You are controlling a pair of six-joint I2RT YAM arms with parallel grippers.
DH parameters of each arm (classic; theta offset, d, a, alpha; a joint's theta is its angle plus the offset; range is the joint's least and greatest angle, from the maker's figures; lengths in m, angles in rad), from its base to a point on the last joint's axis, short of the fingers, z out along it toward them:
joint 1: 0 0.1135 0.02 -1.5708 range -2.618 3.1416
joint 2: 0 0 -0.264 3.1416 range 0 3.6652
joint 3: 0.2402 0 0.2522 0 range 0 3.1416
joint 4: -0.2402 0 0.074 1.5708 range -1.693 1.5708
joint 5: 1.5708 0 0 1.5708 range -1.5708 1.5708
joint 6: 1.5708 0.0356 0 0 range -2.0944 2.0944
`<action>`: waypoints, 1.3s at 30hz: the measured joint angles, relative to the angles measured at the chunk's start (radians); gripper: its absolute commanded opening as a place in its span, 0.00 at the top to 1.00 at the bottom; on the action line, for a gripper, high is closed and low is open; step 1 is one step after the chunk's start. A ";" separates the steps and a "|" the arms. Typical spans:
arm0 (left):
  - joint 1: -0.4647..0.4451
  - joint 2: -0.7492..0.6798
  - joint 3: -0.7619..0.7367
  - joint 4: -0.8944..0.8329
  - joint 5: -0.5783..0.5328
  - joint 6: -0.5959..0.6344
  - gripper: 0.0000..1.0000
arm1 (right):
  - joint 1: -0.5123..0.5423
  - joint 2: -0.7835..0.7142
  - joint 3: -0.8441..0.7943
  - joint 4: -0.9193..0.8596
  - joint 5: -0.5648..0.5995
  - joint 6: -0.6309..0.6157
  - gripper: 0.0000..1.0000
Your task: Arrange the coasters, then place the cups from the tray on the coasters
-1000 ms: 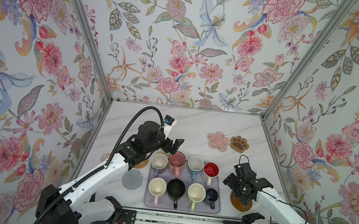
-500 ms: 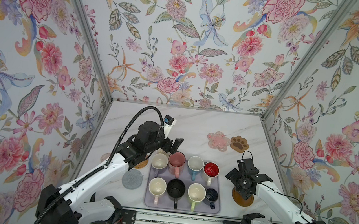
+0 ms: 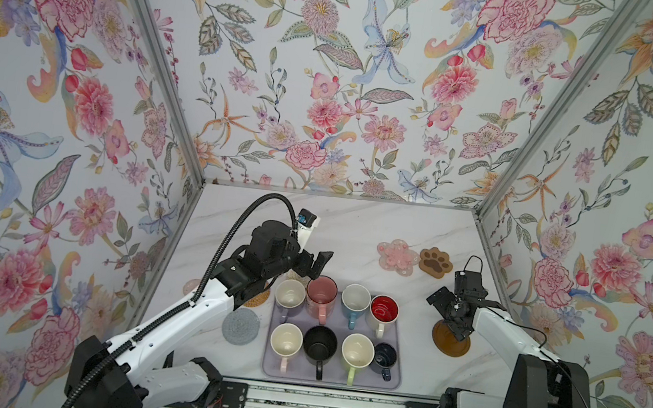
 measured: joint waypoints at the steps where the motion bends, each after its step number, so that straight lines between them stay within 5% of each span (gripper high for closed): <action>1: 0.000 0.000 0.000 0.000 0.000 0.002 0.01 | -0.011 0.018 0.014 0.012 -0.001 -0.011 0.01; 10: 0.000 0.000 0.000 -0.006 -0.003 0.006 0.01 | -0.073 0.124 0.083 0.066 -0.008 -0.070 0.01; 24: 0.000 0.000 0.000 -0.011 -0.004 0.012 0.01 | -0.053 -0.212 -0.024 -0.006 -0.063 -0.053 0.01; 39: 0.000 0.000 0.000 -0.011 0.000 0.012 0.01 | -0.049 -0.112 -0.096 0.069 -0.130 -0.009 0.01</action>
